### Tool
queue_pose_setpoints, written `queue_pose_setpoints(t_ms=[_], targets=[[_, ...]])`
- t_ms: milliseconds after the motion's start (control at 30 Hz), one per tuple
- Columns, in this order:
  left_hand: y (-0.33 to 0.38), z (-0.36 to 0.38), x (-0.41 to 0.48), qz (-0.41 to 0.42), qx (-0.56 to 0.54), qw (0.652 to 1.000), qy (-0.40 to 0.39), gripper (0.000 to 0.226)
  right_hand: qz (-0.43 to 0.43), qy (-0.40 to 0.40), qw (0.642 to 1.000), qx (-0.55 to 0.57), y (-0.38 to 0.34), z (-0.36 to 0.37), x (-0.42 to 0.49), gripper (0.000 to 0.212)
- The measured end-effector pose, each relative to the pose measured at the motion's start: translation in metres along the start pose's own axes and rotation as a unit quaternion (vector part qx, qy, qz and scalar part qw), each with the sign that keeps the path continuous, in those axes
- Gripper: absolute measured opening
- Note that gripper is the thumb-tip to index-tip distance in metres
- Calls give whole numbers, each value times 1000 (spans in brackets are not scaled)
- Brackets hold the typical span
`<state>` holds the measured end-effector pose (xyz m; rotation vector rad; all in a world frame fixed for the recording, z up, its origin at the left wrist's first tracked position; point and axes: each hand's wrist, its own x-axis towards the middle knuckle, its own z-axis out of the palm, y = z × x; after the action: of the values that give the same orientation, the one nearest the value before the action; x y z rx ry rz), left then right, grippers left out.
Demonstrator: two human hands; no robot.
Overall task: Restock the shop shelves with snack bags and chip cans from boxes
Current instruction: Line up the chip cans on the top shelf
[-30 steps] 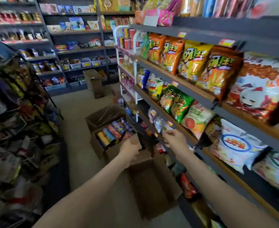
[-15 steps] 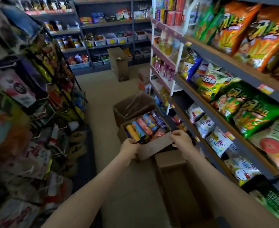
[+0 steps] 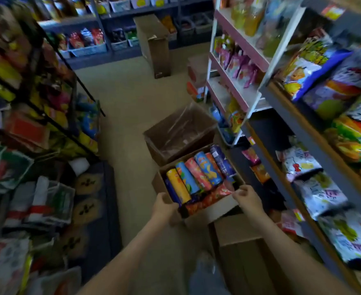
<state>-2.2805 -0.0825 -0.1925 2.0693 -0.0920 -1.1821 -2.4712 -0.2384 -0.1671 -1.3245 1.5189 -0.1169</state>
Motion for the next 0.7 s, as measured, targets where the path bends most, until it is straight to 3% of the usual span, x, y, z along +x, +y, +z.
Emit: queue_pose_setpoints(t_ms=[133, 300, 367, 533, 600, 700], targets=[[-16, 21, 114, -29, -2, 999, -29, 67, 21, 0, 1000, -18, -4, 25, 88, 36], [-27, 51, 236, -31, 35, 998, -51, 70, 13, 19, 998, -54, 5, 82, 197, 7], [-18, 63, 272, -34, 72, 994, -69, 76, -3, 6, 998, -67, 13, 105, 239, 25], [-12, 95, 338, -8, 164, 981, -101, 49, -1, 77, 981, -176, 41, 158, 313, 83], [-21, 105, 354, -8, 167, 979, -114, 55, -3, 86, 969, -231, 54, 173, 334, 91], [-34, 111, 364, -22, 166, 976, -139, 60, -4, 72, 957, -281, 70, 184, 354, 87]])
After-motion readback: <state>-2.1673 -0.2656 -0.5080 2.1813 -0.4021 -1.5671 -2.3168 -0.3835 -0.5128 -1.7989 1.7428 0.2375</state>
